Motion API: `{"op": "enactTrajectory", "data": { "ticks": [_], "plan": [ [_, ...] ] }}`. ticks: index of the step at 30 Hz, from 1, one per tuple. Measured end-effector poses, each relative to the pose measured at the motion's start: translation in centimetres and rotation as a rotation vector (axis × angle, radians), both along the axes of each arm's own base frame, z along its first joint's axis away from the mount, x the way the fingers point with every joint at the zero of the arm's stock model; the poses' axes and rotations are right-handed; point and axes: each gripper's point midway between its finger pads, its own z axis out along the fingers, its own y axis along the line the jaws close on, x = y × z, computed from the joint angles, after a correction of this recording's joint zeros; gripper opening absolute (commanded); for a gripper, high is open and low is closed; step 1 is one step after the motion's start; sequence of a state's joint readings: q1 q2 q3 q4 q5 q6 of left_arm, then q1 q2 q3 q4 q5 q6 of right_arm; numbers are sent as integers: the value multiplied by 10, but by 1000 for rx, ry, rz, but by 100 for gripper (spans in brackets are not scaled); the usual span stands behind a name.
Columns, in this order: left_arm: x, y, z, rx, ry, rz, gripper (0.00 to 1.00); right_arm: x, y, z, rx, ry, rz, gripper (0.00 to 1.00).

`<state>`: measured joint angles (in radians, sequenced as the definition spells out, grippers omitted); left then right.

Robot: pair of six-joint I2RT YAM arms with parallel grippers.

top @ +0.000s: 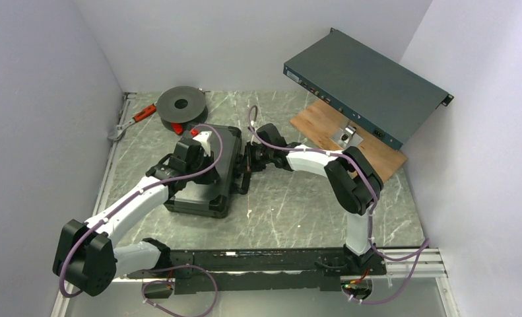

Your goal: Pack up texas hold em set

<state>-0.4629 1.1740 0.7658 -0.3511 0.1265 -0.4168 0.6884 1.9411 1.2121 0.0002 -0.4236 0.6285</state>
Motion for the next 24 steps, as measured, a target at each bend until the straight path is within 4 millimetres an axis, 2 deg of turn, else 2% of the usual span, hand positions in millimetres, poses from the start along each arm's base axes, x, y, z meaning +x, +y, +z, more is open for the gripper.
{"op": "enactTrajectory", "data": {
  "ticks": [12,19,24],
  "plan": [
    [-1,-4,1,-7,-2,-7,0,-4,-2,-4,0,2,1,0],
    [-1,-4,1,-7,-2,-7,0,-28,6,-18,-11,23,41,0],
    [-1,-5,1,-4,-4,-7,0,-29,11,-15,2,5,49,0]
  ]
}}
